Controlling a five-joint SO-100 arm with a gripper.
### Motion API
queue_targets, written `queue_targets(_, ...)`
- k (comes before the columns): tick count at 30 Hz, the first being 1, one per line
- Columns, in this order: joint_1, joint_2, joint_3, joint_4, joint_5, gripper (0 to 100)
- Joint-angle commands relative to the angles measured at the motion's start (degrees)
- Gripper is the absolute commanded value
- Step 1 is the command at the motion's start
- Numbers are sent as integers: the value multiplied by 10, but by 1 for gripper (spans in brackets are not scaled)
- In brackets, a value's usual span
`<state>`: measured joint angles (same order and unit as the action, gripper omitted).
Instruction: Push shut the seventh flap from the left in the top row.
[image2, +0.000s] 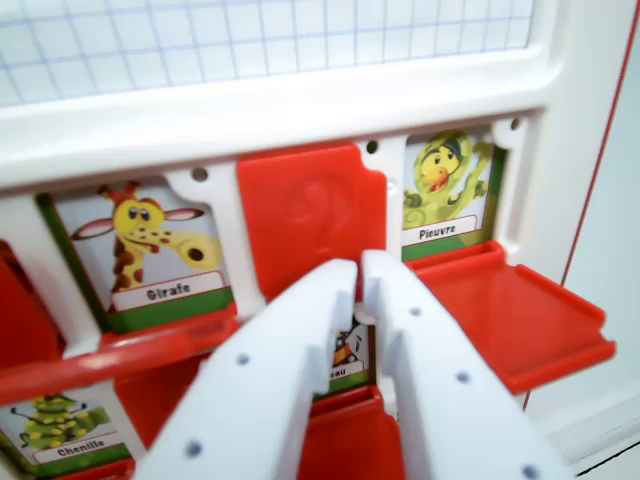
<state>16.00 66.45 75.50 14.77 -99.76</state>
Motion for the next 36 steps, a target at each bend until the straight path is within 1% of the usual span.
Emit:
queue_targets(1, -1, 45, -59, 3, 3, 0)
queue_targets(4, 2, 63, -41, 5, 4, 0)
queue_targets(11, 8, 138, 33, 18, 6, 0)
queue_targets(15, 10, 195, 79, 39, 8, 0)
queue_targets(20, 9, 279, 148, 62, 1, 0)
queue_targets(23, -1, 326, 174, 81, -8, 0)
queue_targets(29, -31, 411, 214, 121, -4, 0)
queue_targets(36, -76, 479, 212, 176, 7, 0)
